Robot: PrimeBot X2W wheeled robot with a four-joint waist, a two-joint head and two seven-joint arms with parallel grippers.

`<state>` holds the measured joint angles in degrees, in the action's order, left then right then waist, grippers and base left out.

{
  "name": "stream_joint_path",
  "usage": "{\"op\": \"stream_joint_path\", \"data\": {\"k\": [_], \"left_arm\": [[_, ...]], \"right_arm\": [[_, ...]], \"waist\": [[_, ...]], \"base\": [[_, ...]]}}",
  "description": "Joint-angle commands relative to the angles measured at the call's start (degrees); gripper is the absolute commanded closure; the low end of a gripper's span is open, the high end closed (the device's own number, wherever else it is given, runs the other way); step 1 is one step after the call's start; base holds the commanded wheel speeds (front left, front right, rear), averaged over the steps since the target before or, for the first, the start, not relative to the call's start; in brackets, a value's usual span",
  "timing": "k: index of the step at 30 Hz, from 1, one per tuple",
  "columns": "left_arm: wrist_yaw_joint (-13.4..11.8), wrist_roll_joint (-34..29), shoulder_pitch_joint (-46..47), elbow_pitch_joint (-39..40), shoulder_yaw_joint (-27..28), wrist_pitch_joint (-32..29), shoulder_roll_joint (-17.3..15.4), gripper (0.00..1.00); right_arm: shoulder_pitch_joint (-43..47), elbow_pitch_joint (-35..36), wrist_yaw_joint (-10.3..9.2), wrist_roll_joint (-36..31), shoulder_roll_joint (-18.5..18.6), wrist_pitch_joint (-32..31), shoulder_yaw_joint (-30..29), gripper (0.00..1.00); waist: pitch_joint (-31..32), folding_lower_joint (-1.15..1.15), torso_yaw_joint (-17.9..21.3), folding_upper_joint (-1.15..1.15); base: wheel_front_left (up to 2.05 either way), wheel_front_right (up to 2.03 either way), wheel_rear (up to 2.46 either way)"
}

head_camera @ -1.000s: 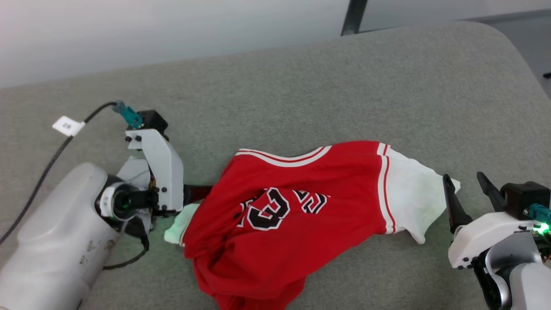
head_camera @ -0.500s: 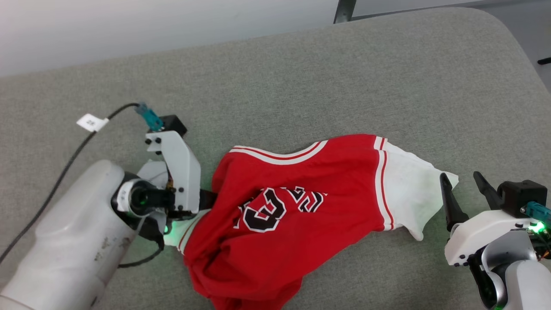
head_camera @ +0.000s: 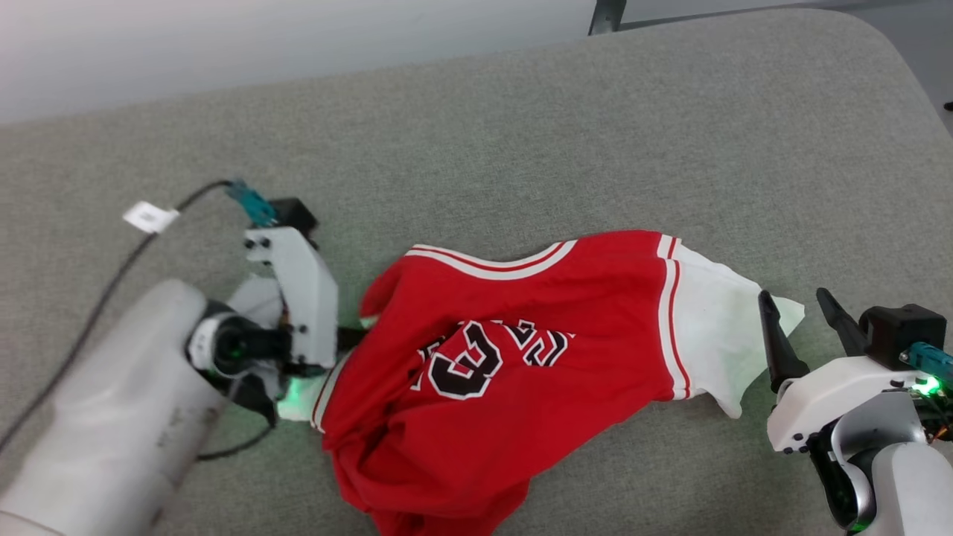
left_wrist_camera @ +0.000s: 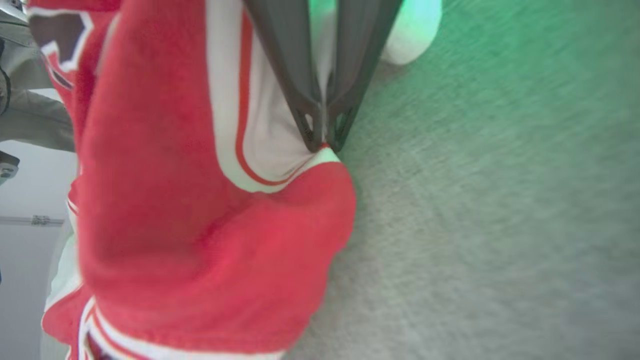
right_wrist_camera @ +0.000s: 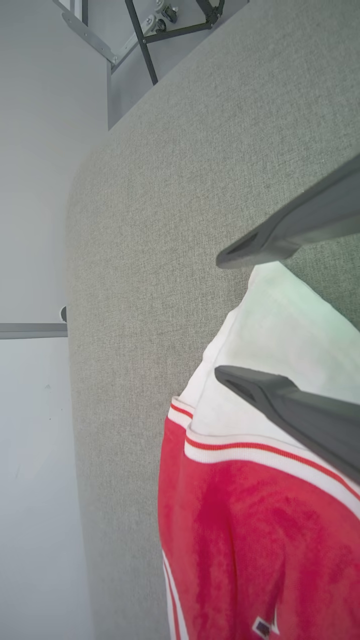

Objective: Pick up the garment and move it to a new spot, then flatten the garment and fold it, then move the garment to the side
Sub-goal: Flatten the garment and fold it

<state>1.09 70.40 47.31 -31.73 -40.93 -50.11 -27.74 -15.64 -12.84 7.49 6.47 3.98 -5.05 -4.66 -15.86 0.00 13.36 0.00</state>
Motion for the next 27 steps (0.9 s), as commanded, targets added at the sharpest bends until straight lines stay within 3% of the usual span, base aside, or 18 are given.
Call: {"op": "stream_joint_path", "data": {"k": [1, 7, 20, 27], "left_arm": [[-0.26, -0.96, 0.85, -0.06, 0.40, 0.50, -1.41, 1.00], [-1.19, -2.53, 2.11, 1.63, 1.90, 2.51, -5.71, 1.00], [-6.93, -4.83, -4.16, 5.06, 3.93, 5.98, -14.83, 1.00], [-6.58, -3.38, -9.13, 3.67, 4.84, 9.59, -14.58, 1.00]], "right_arm": [[0.64, -0.06, 0.00, -0.33, 0.20, 0.10, -0.27, 0.00], [1.34, 0.52, 0.00, -0.73, 0.50, -0.41, -1.04, 0.00], [3.46, 2.15, 0.00, -0.92, 1.38, -2.37, -1.14, 0.00], [4.31, 2.47, 0.00, -0.57, 1.89, -3.05, -0.54, 0.00]], "waist": [[0.59, 0.00, -0.51, 0.00], [2.32, 0.00, -2.09, 0.00], [6.18, 0.00, -6.54, 0.00], [7.73, 0.00, -7.74, 0.00]], "base": [[0.00, 0.00, 0.00], [0.00, 0.00, 0.00], [0.00, 0.00, 0.00], [0.00, 0.00, 0.00]]}}
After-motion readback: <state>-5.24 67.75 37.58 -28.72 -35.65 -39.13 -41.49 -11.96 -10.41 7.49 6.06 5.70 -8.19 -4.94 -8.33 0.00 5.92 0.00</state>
